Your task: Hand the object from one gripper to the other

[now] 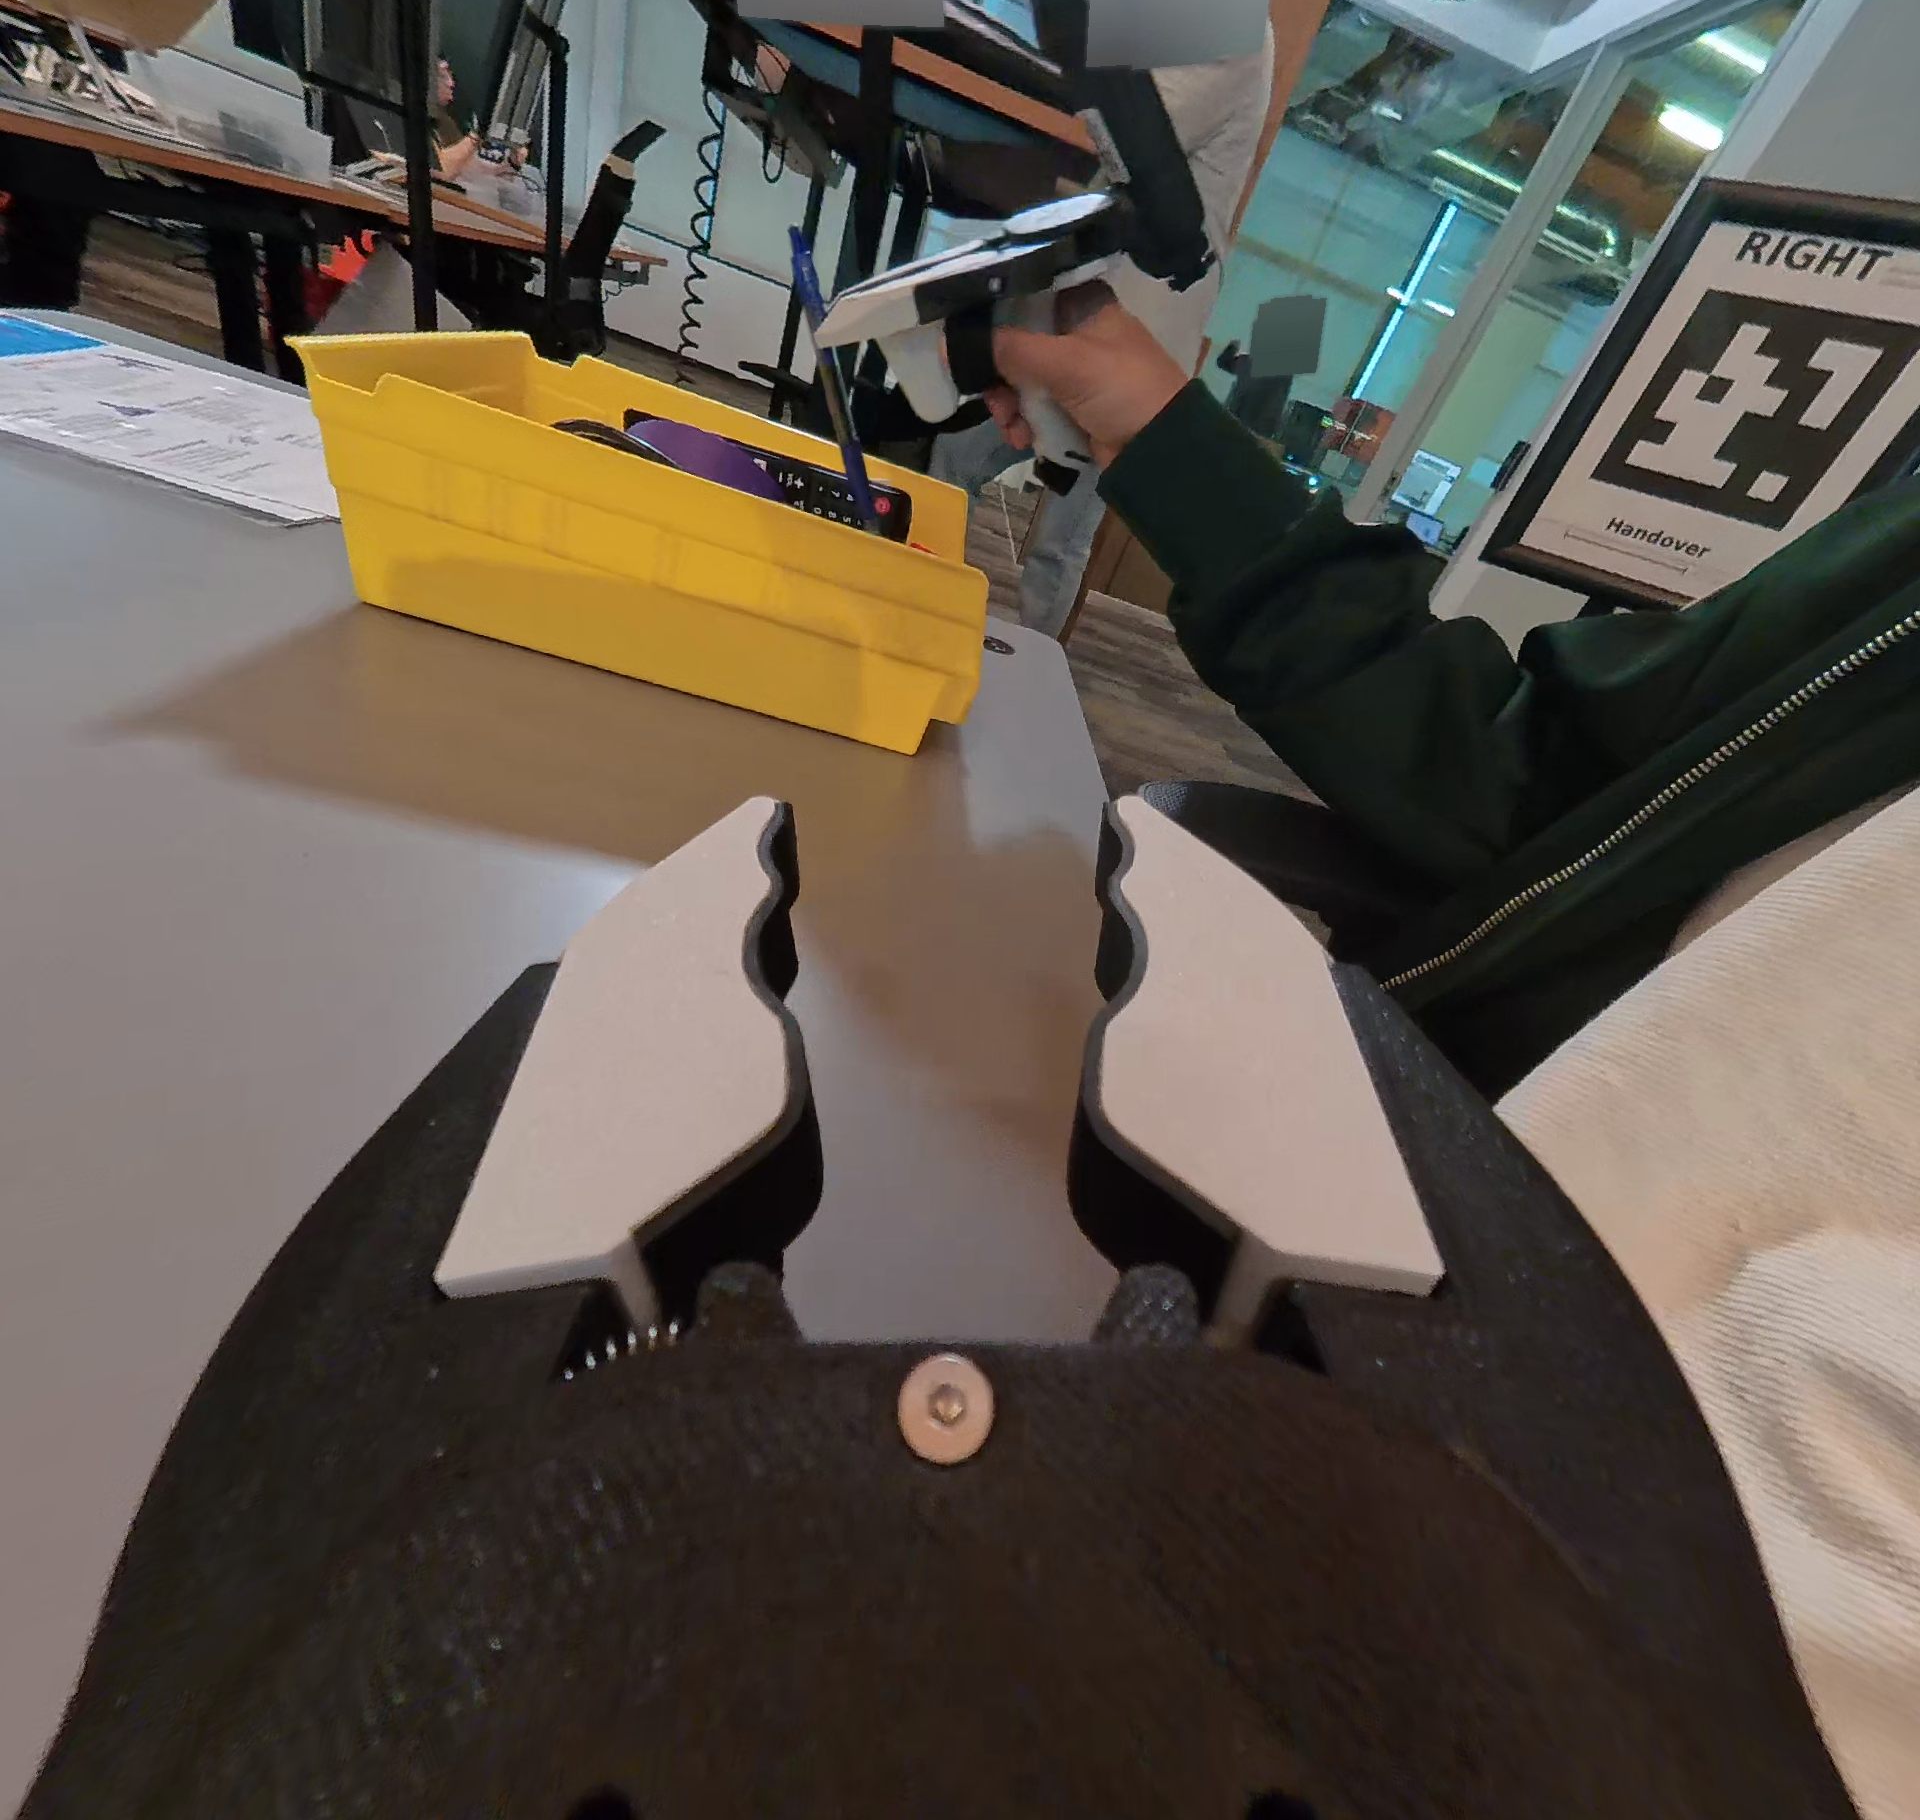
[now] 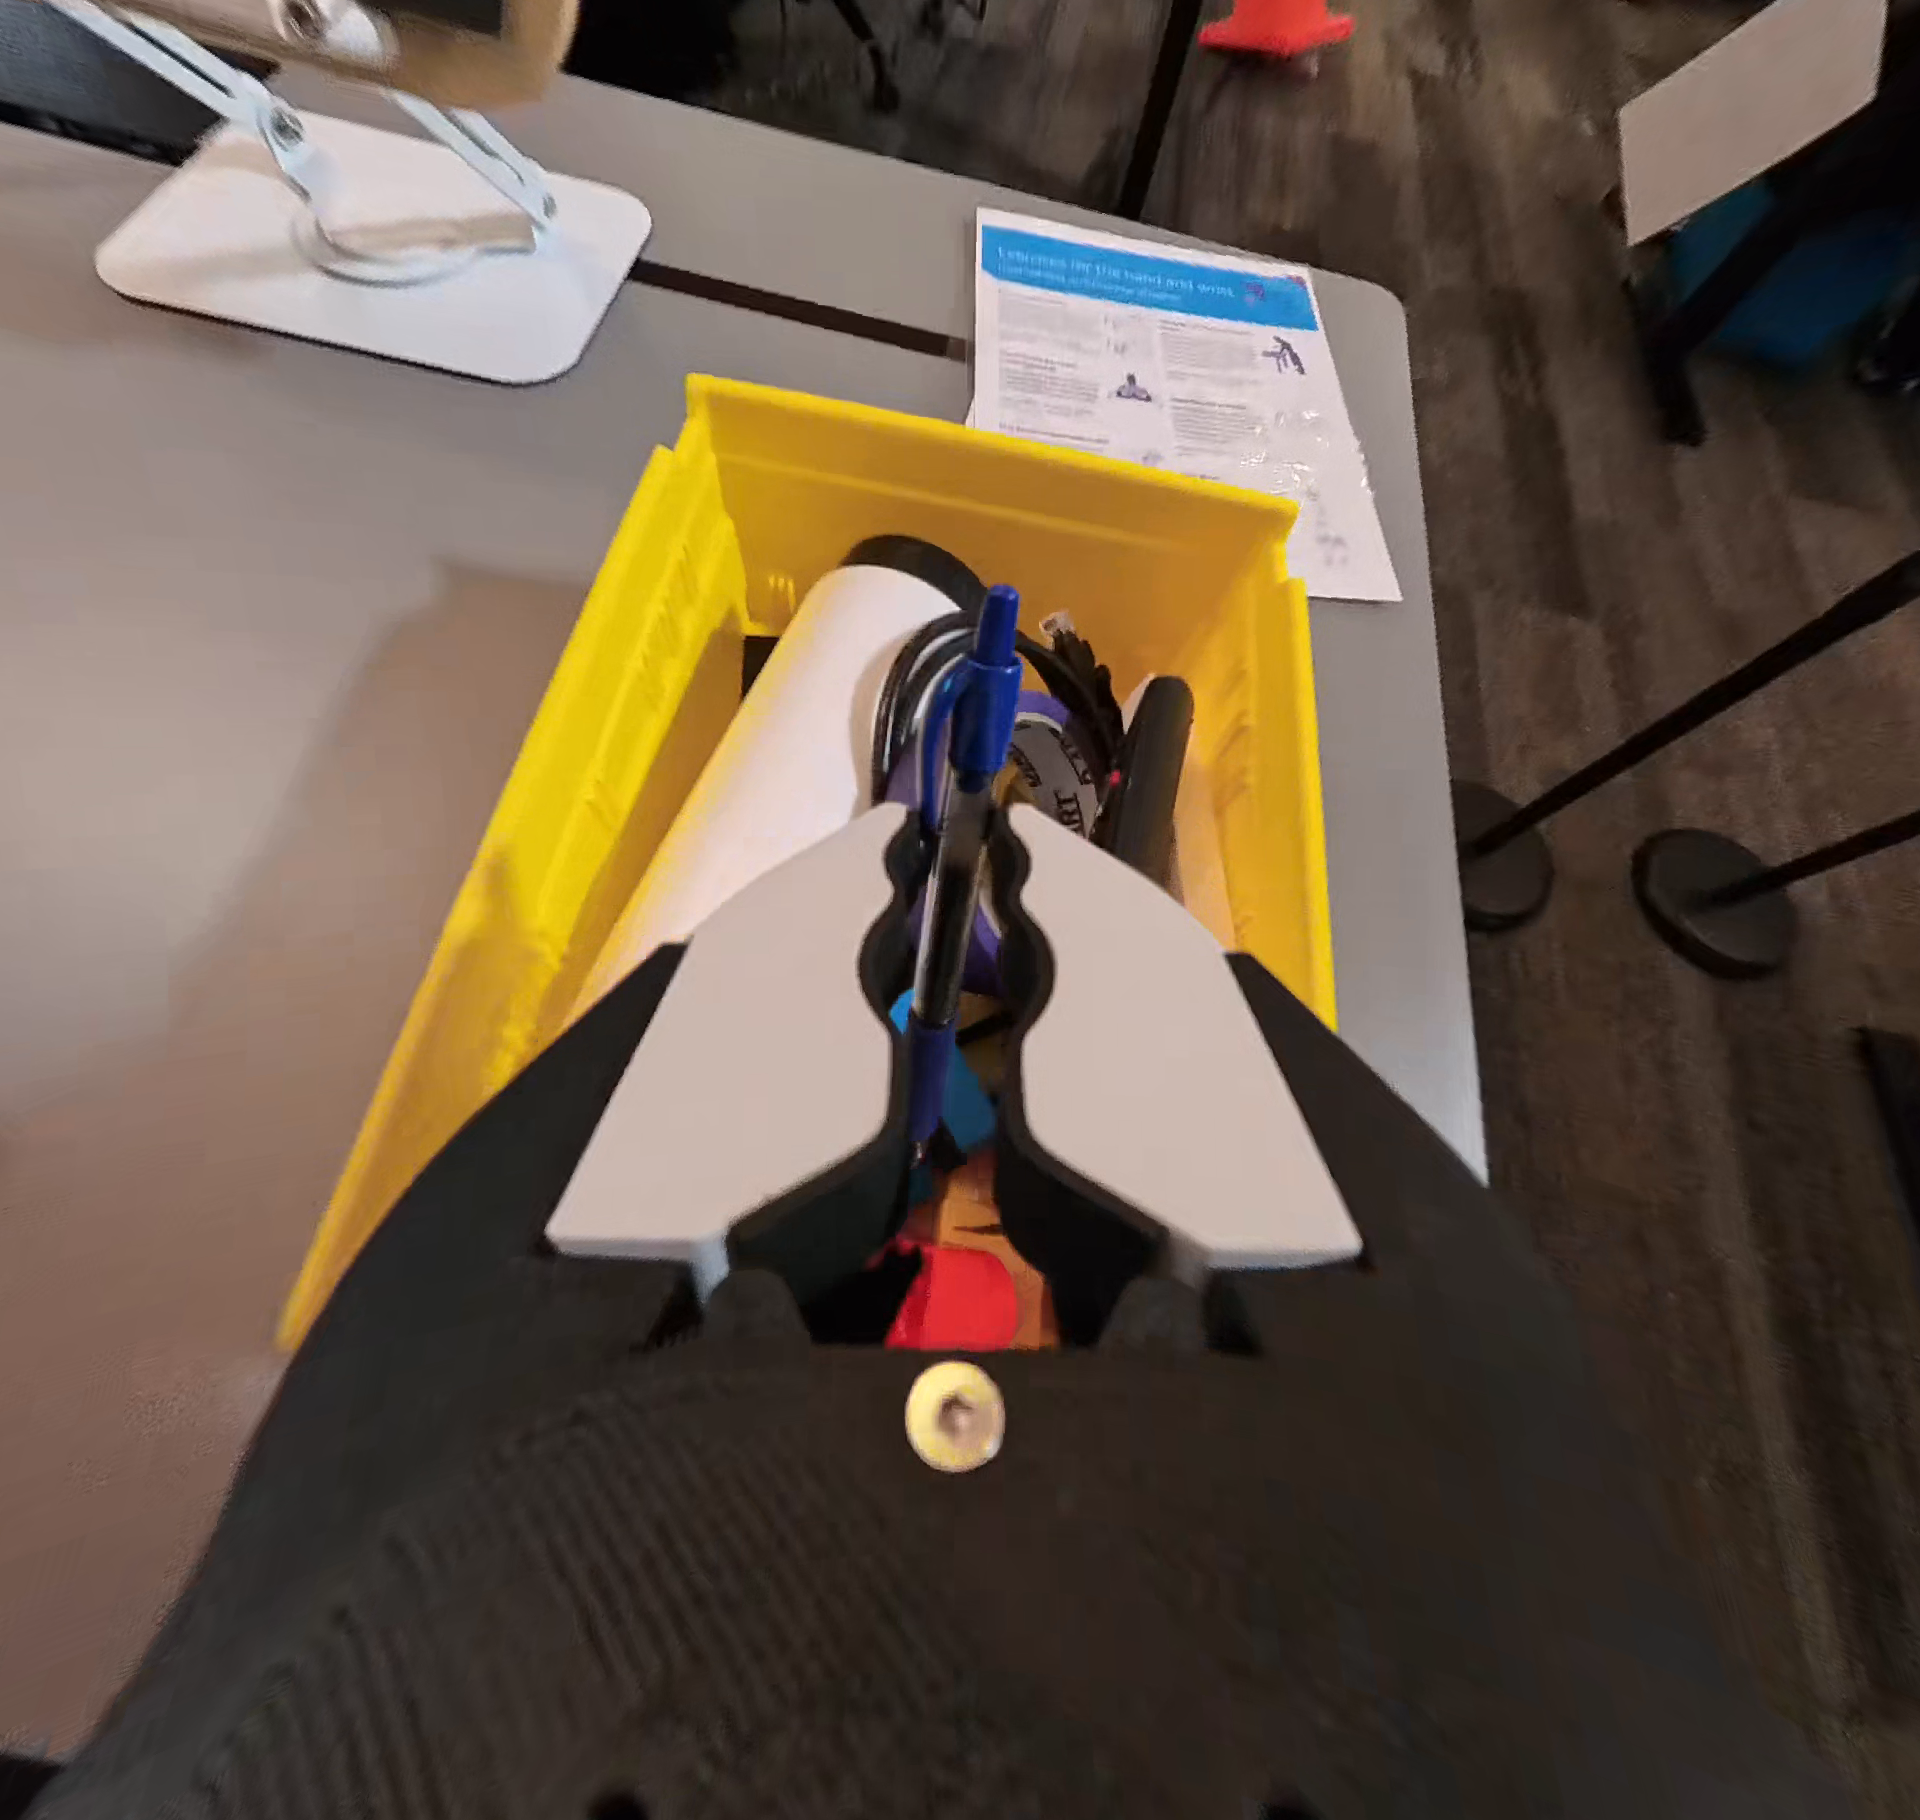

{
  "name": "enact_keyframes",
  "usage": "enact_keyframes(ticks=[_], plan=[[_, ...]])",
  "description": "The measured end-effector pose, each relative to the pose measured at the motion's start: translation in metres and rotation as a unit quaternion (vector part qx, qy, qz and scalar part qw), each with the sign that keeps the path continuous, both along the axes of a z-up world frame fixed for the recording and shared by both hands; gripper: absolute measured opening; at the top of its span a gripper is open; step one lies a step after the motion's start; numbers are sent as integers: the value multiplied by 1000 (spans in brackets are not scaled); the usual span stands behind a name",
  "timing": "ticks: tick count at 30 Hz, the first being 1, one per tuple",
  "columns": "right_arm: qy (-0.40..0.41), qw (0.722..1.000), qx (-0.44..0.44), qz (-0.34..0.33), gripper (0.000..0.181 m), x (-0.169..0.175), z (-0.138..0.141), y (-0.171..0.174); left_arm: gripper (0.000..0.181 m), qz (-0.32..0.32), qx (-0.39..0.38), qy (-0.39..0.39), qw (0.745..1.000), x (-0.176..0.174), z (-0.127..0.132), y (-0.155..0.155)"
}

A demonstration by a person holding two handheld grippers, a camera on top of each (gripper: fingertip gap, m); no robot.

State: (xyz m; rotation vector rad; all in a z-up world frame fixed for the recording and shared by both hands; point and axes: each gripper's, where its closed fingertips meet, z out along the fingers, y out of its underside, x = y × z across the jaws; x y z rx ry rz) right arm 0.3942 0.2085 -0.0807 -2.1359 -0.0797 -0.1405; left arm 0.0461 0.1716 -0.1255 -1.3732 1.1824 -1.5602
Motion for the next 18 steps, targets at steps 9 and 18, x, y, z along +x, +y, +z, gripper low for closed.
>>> enact_keyframes(ticks=[9, 18], plan=[[-153, 979, 119, -58, 61, 14, 28, 19, 55, 6, -3, 9, 1000, -3, -7, 7], [-85, 957, 273, -57, 108, -2, 91, -1, 70, 74, -11, 20, 997, -10, -3, 28]])
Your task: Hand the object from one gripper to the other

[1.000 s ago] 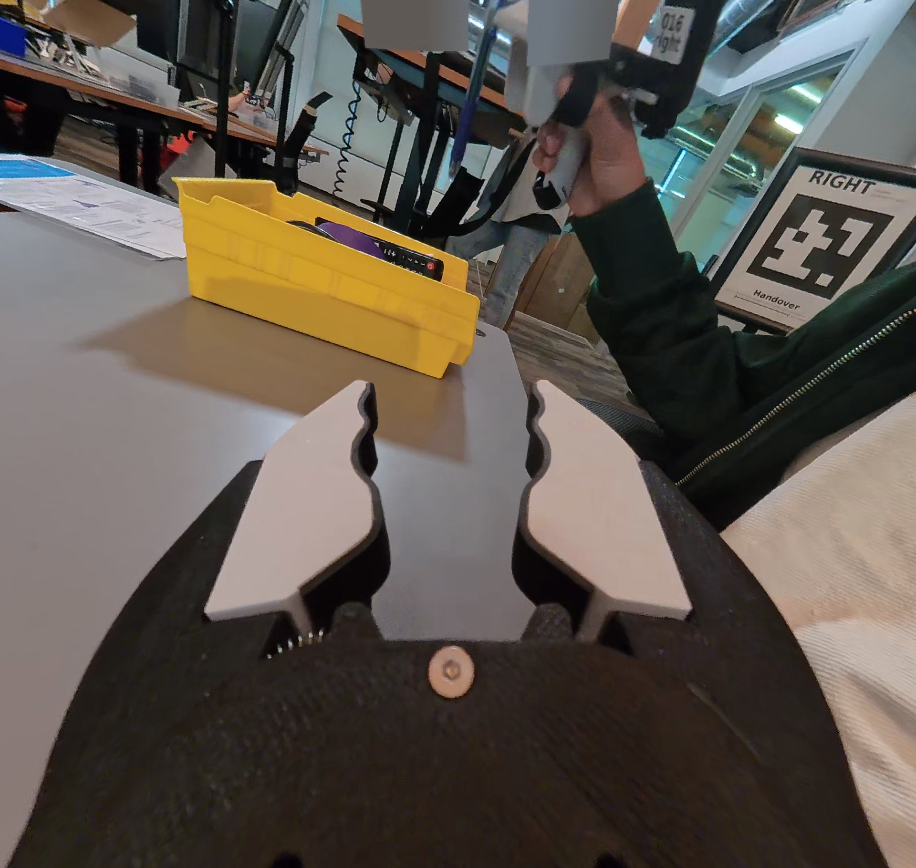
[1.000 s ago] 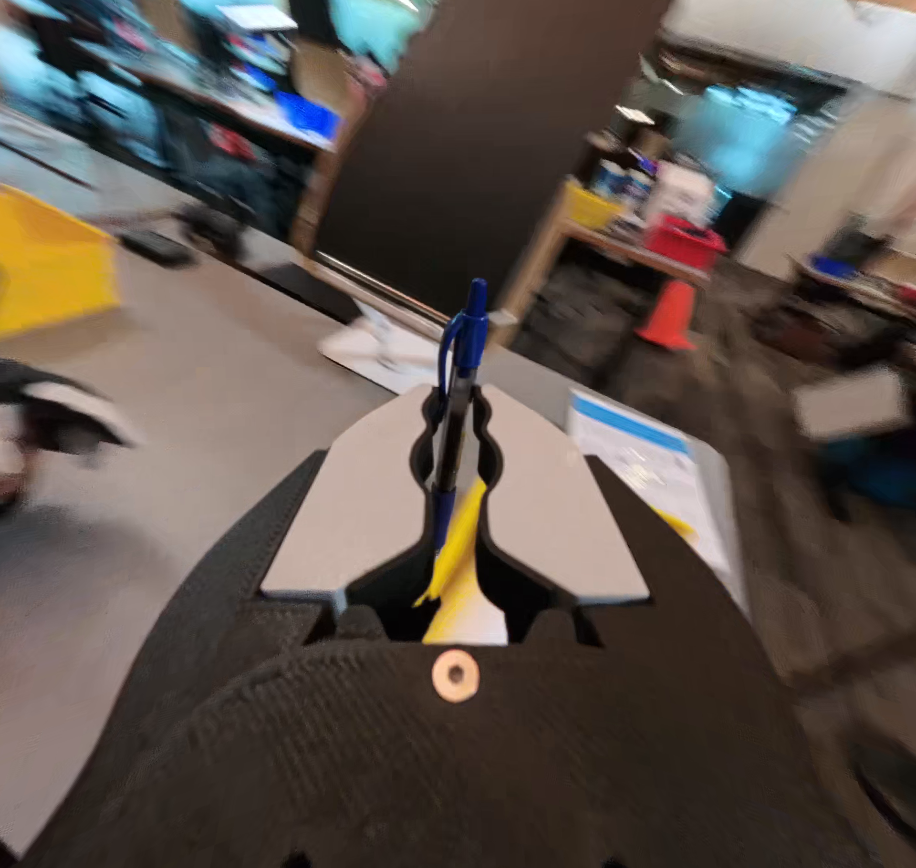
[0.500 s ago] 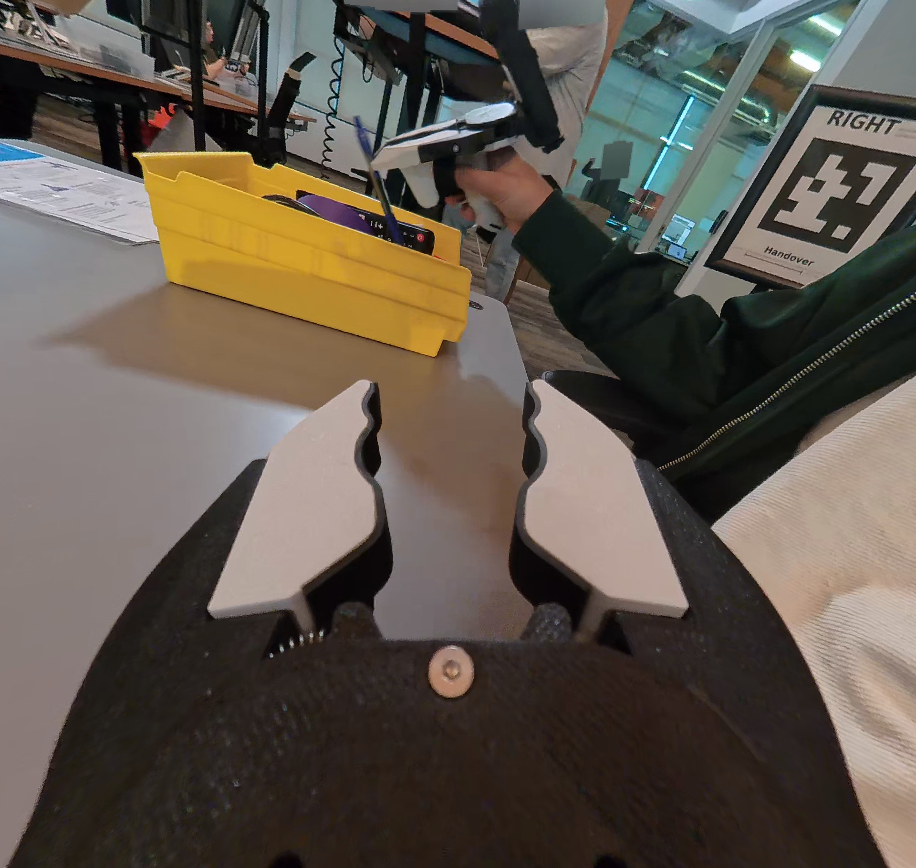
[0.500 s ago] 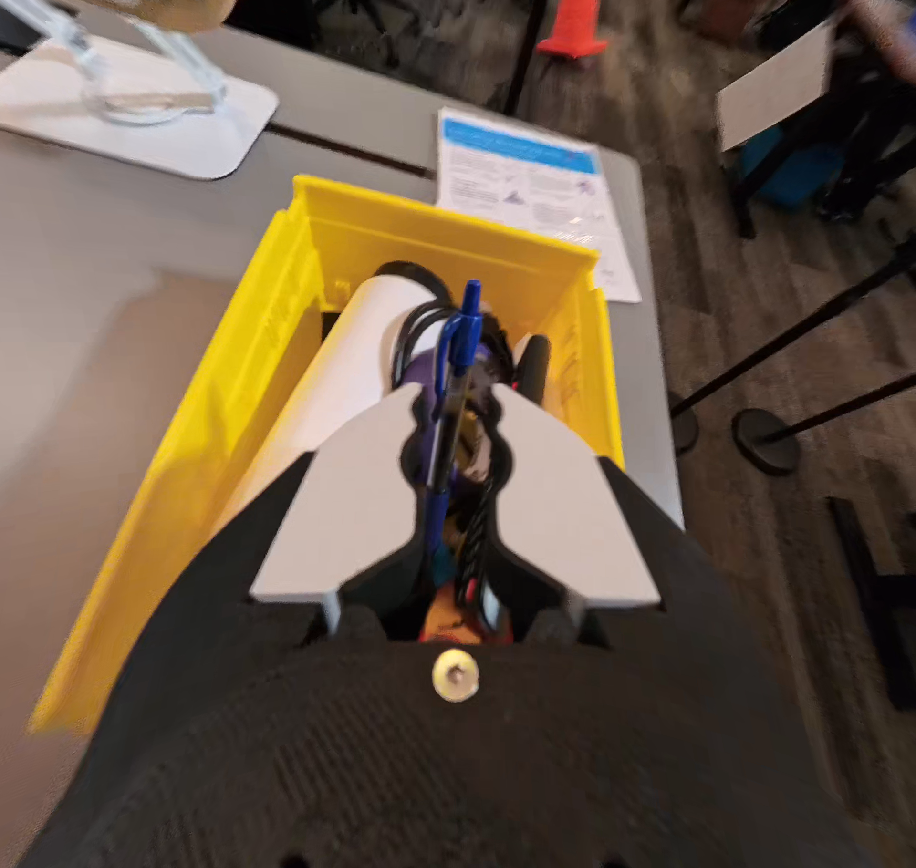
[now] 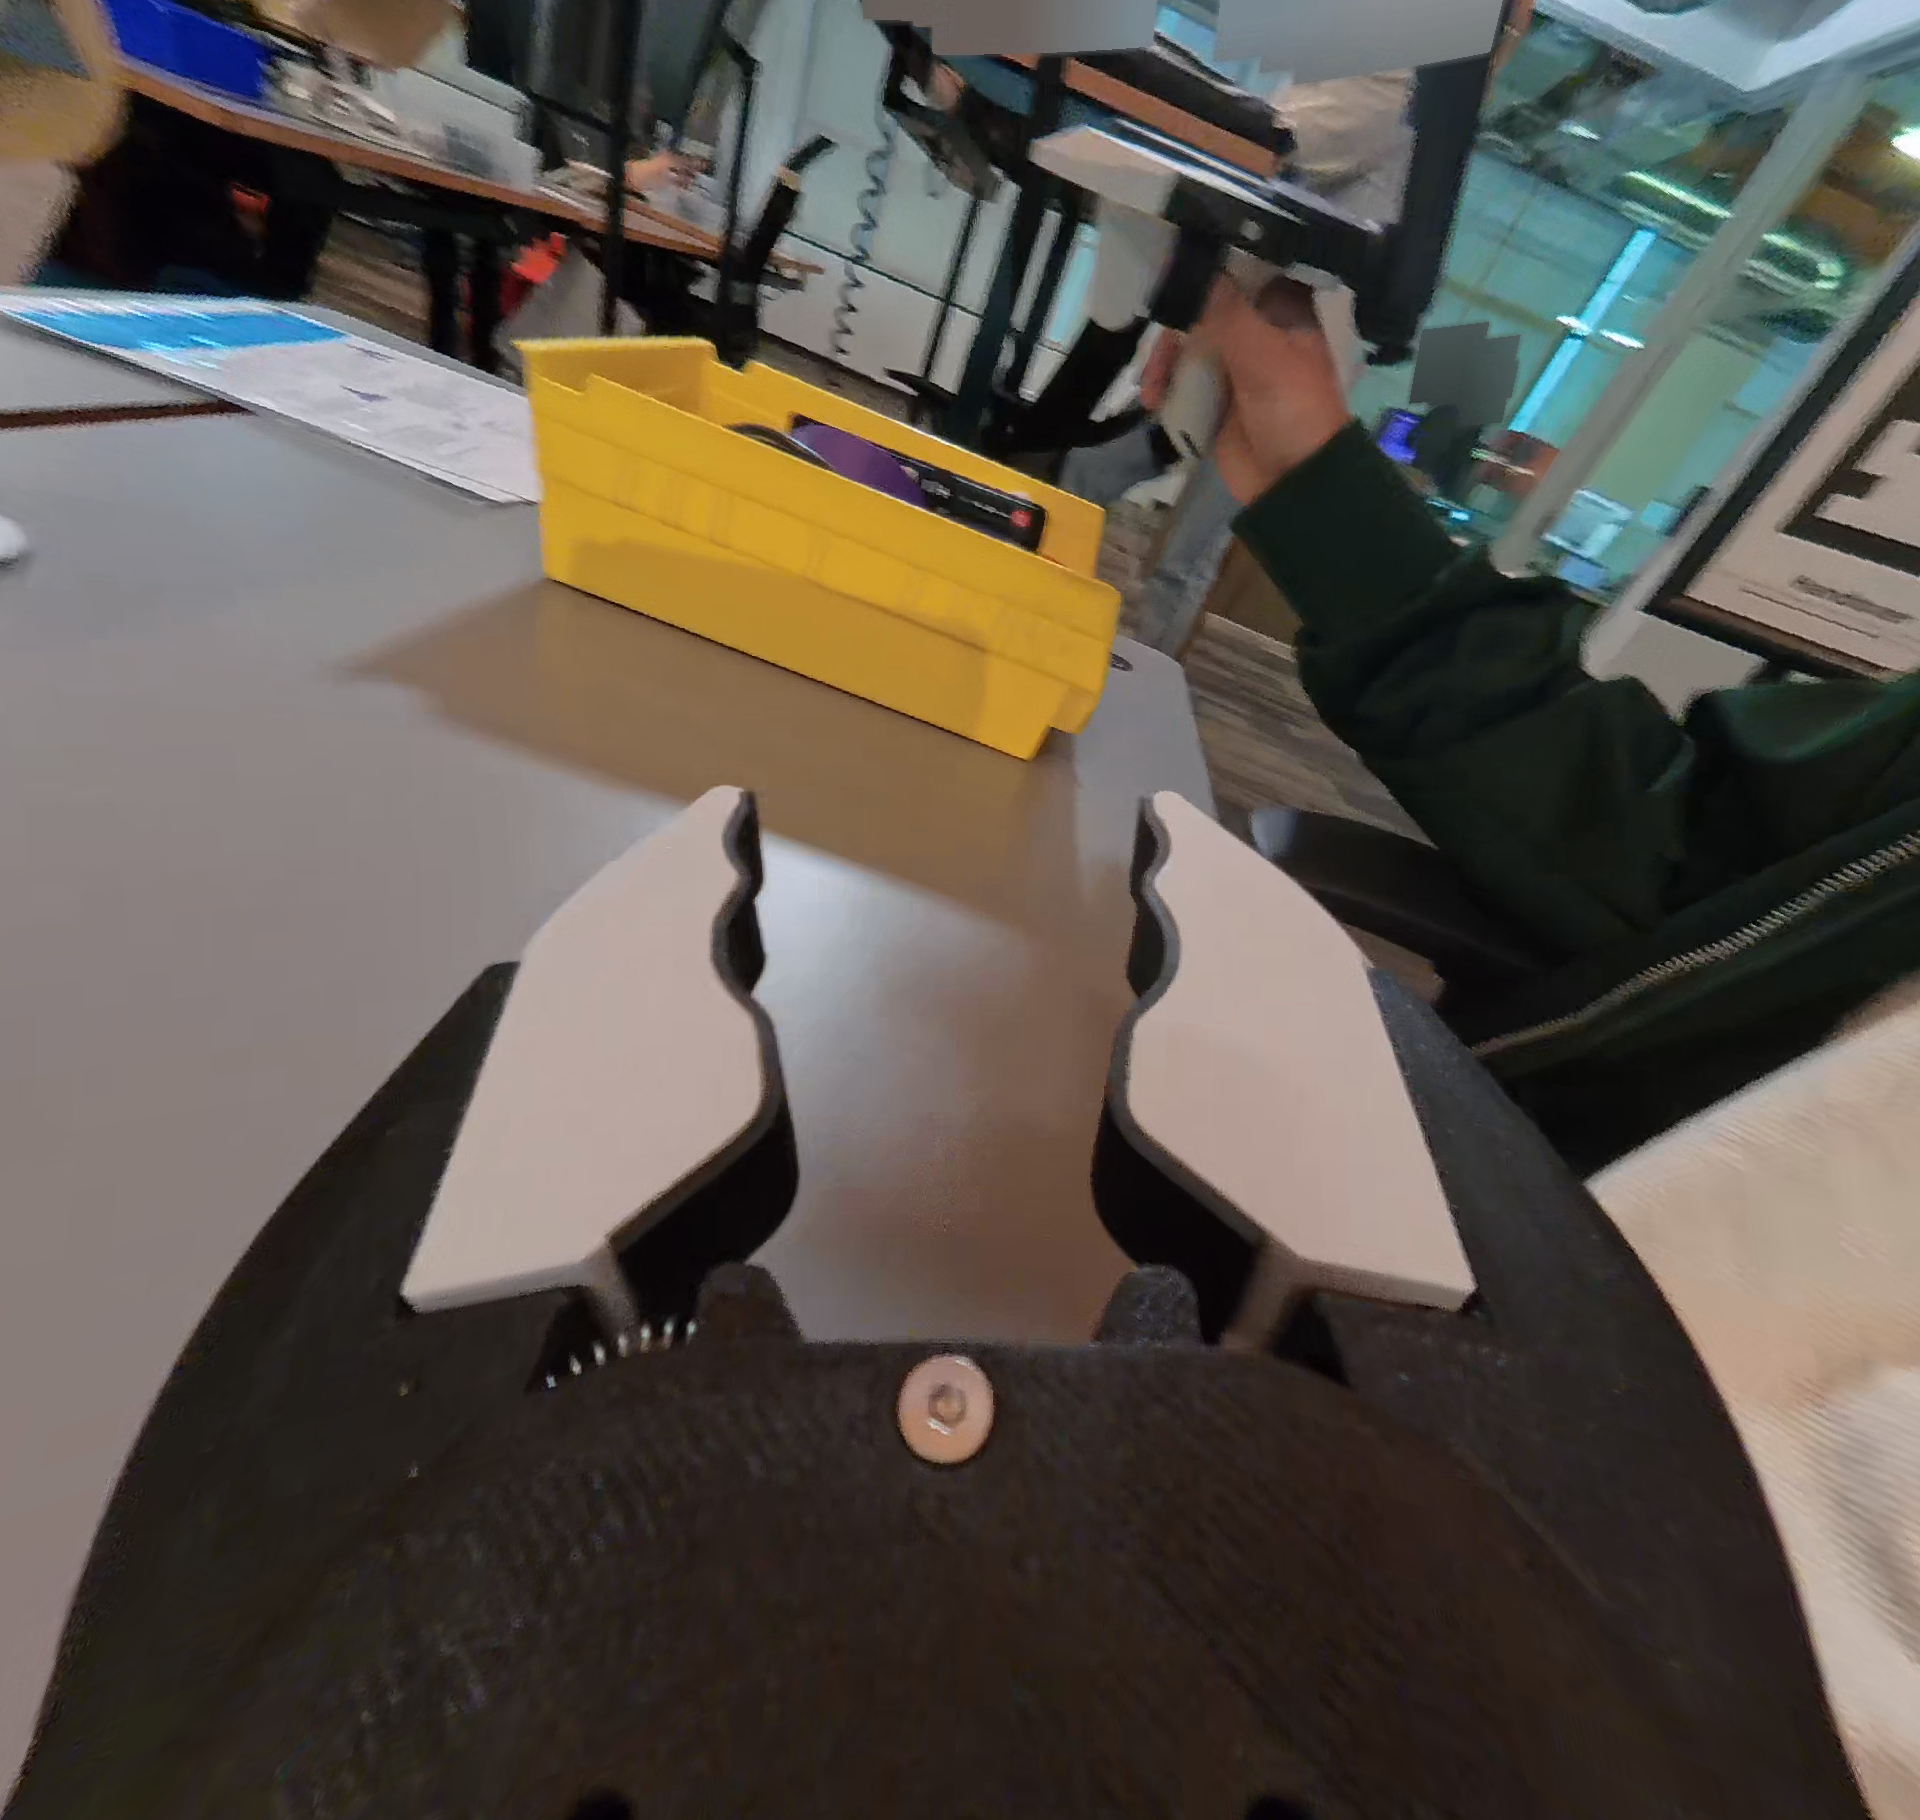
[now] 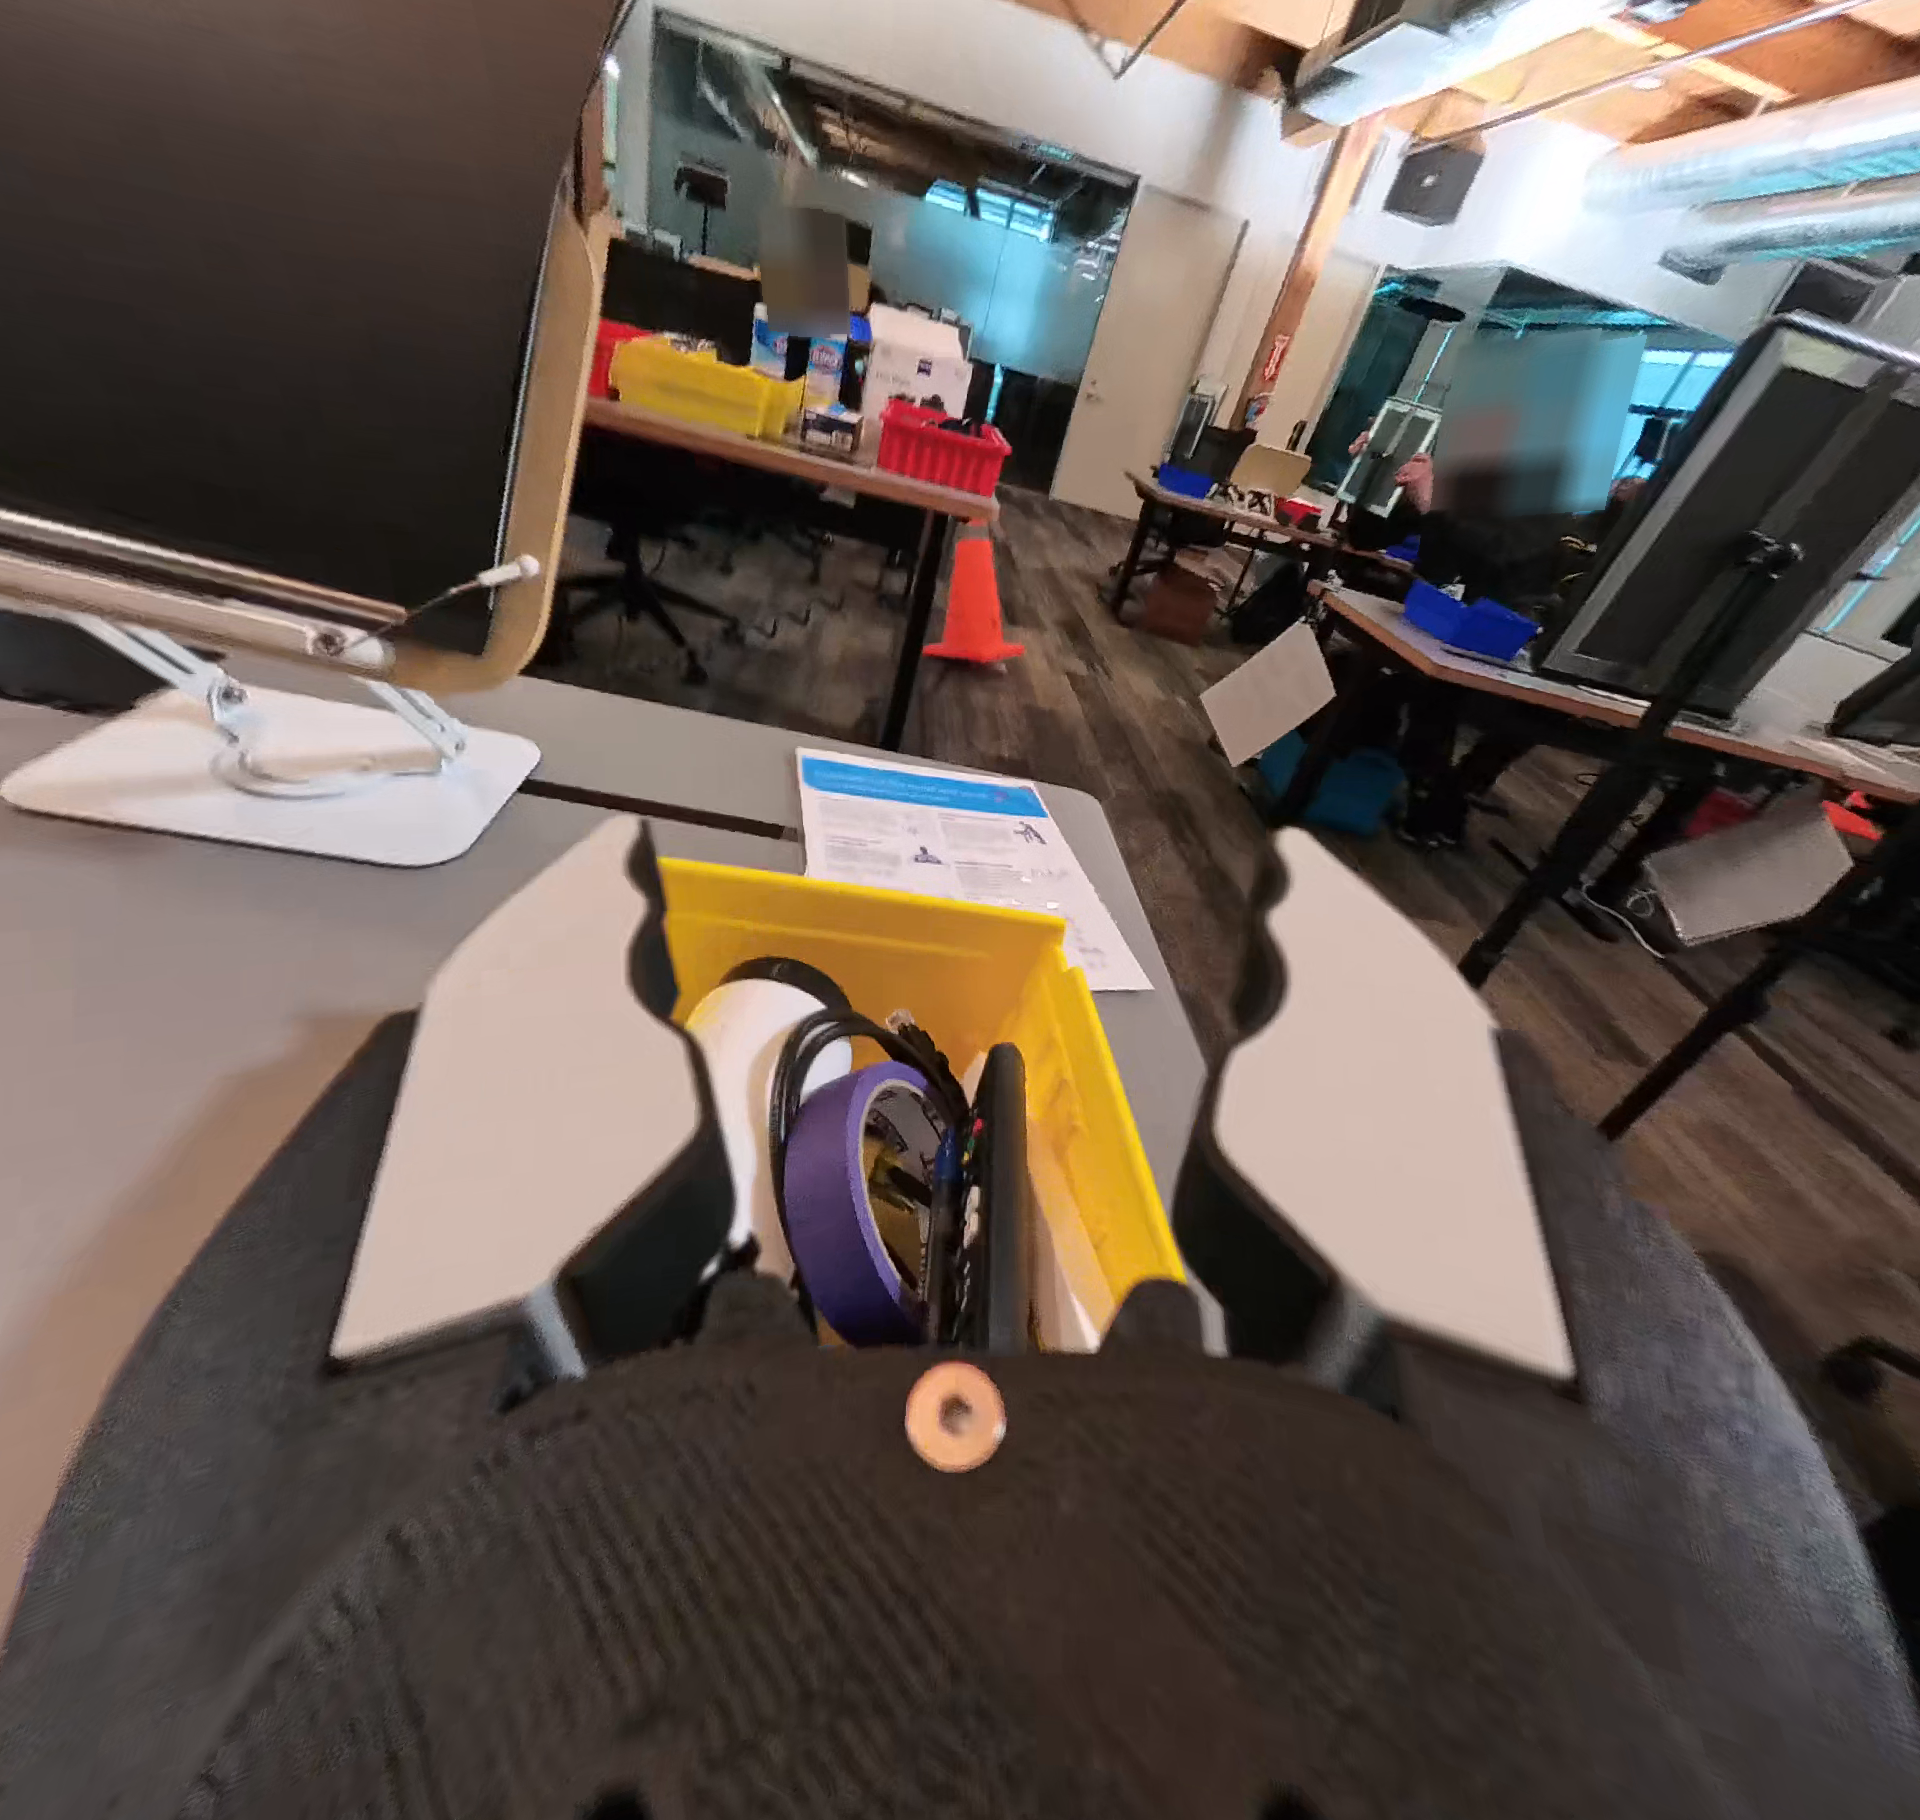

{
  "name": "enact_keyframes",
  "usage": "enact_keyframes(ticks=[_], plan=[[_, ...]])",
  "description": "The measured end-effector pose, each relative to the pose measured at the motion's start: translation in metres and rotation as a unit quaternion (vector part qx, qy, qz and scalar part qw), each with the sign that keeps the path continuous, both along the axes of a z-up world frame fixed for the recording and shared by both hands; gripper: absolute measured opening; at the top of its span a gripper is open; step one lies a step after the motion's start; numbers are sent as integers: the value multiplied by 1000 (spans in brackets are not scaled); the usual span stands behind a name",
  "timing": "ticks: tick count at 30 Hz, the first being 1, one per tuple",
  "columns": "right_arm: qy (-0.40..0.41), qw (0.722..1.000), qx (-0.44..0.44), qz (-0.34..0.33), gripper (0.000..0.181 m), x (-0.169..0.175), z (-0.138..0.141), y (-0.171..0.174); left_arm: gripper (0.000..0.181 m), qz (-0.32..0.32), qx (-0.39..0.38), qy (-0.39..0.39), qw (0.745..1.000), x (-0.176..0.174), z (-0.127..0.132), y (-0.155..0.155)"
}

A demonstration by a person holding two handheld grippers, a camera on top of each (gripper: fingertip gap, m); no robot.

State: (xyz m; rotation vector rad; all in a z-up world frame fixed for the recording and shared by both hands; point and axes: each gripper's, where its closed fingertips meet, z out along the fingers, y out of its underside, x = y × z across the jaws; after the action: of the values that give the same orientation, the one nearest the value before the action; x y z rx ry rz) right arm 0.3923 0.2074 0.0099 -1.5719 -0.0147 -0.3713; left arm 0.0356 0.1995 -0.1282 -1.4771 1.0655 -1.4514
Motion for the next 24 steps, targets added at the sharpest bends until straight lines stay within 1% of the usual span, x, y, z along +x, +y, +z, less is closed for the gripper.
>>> enact_keyframes(ticks=[1, 2, 3, 4, 6, 7, 8, 9, 10, 11, 12, 13, 15, 16, 18, 20, 21, 24], plan=[[8, 1000, 4, -2, 116, 3, -1, -4, 73, 19, 16, -1, 1000, -2, 4, 4], [20, 1000, 2, -7, 126, 5, -7, -9, 73, 40, 48, 2, 998, -5, 8, 8], [35, 999, -3, -15, 135, 8, -16, -16, 75, 64, 95, 14, 993, -8, 12, 11], [48, 999, -5, -23, 139, 10, -28, -23, 79, 90, 148, 30, 985, -12, 14, 15], [76, 997, 2, -29, 141, 10, -51, -37, 98, 142, 237, 55, 959, -18, 18, 25], [80, 996, 5, -36, 140, 11, -63, -45, 107, 165, 262, 67, 948, -20, 17, 31], [73, 996, 3, -46, 136, 14, -76, -53, 120, 182, 270, 82, 942, -22, 13, 38], [54, 997, -2, -54, 127, 17, -88, -61, 129, 194, 262, 96, 941, -24, 8, 45], [37, 997, -13, -64, 116, 23, -96, -68, 130, 197, 245, 108, 943, -26, 1, 50], [33, 996, -27, -76, 104, 31, -99, -73, 127, 205, 230, 118, 944, -29, -6, 56], [42, 995, -32, -82, 91, 38, -98, -78, 116, 214, 220, 126, 943, -33, -12, 62], [54, 995, -25, -83, 81, 42, -97, -83, 99, 206, 211, 133, 946, -36, -18, 63], [82, 993, -13, -80, 64, 48, -101, -91, 99, 218, 192, 145, 946, -42, -26, 72], [97, 991, -17, -87, 62, 54, -105, -94, 99, 223, 186, 145, 946, -45, -27, 74], [111, 988, -25, -105, 62, 66, -111, -99, 98, 253, 181, 142, 940, -54, -22, 81], [110, 984, -23, -136, 77, 81, -115, -103, 96, 288, 185, 134, 930, -66, -12, 85], [115, 983, -25, -144, 81, 86, -118, -103, 95, 303, 187, 131, 925, -72, -8, 87], [125, 980, -23, -153, 82, 96, -122, -103, 94, 334, 181, 134, 915, -90, -6, 87]])
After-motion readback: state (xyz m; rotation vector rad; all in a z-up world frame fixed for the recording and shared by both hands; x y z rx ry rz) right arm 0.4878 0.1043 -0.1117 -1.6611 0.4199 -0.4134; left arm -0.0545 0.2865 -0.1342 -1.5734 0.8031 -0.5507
